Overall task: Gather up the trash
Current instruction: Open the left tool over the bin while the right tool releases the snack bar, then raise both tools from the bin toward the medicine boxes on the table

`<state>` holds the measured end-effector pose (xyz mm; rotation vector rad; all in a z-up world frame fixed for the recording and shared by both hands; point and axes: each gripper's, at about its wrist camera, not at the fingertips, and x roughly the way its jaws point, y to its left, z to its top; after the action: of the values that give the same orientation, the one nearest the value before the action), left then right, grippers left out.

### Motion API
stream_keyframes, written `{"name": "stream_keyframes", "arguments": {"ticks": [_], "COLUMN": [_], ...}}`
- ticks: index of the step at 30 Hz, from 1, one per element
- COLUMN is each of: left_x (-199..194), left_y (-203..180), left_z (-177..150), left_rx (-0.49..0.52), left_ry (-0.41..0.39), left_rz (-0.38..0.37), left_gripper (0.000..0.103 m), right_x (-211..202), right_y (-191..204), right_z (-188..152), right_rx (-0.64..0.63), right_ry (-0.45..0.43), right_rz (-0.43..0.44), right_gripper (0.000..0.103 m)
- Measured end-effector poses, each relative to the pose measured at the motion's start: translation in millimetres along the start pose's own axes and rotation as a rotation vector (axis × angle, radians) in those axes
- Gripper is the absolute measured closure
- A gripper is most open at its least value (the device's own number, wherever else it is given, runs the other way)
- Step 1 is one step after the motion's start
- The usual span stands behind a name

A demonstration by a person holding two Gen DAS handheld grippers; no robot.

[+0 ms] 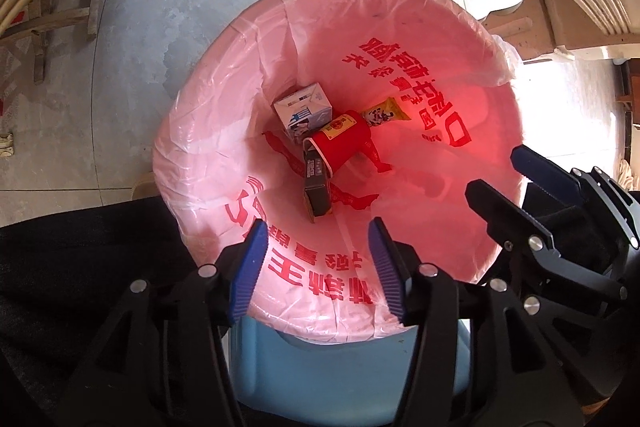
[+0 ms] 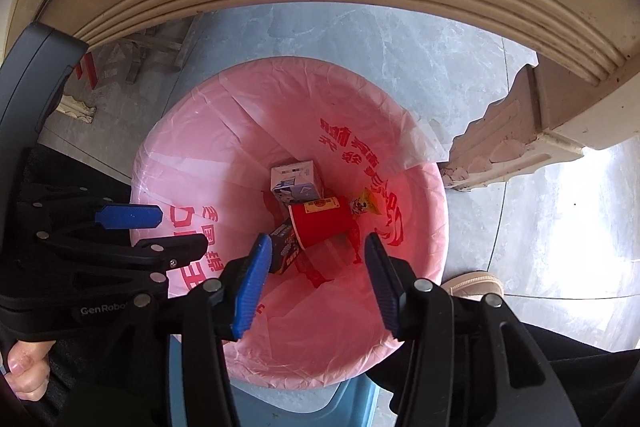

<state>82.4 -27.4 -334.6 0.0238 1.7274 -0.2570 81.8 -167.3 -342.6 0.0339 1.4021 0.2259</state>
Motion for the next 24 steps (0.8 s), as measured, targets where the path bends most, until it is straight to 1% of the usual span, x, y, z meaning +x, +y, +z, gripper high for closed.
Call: {"name": "stream_keyframes", "arguments": {"ticks": [2,4,6,9,11,12,13,14,15,18,22,24], "left_x": [-4.1,-13.3,-28.6,-62.1,-92.4,-109.0,-127.7,-148.9,-168.3,-225.3,-288.7,-316.1], "left_y": [-0.3,-1.3,-2.9,-7.2,-9.7,-10.9,-11.4,-11.6,-10.8,-11.6,-22.4,-31.0], "left_z": [-2.1,-6.3,-12.7,-24.0,-30.4,-32.5,-33.5,-33.5,-32.1,-23.2,-5.9,3.6], "left_rx": [0.006,0.014,0.039,0.113,0.169,0.196,0.217,0.233,0.243,0.278,0.353,0.398], "left_ry": [-0.016,-0.037,-0.059,-0.081,-0.09,-0.1,-0.12,-0.145,-0.164,-0.211,-0.217,-0.211], "left_rz": [0.023,0.059,0.083,0.117,0.139,0.146,0.152,0.162,0.169,0.171,0.157,0.163], "left_gripper": [0.05,0.05,0.049,0.04,0.037,0.035,0.031,0.029,0.024,0.023,0.022,0.022], "right_x": [-4.0,-11.7,-24.0,-54.2,-80.6,-95.1,-111.1,-128.7,-146.8,-197.9,-267.9,-301.4], "right_y": [1.6,2.2,4.1,8.1,8.3,8.3,8.6,8.4,8.5,7.1,1.6,-0.5], "right_z": [-0.7,-2.6,-4.2,-5.8,-3.6,-1.0,2.4,5.8,10.1,28.5,64.8,85.2], "right_rx": [-0.004,-0.001,-0.006,-0.036,-0.061,-0.08,-0.1,-0.121,-0.148,-0.216,-0.294,-0.323], "right_ry": [-0.007,-0.015,-0.029,-0.058,-0.082,-0.093,-0.113,-0.135,-0.151,-0.183,-0.192,-0.205], "right_rz": [0.002,0.013,0.021,0.038,0.05,0.058,0.059,0.055,0.052,0.055,0.079,0.09], "right_gripper": [0.053,0.047,0.046,0.045,0.039,0.029,0.024,0.023,0.02,0.013,0.008,0.007]}}
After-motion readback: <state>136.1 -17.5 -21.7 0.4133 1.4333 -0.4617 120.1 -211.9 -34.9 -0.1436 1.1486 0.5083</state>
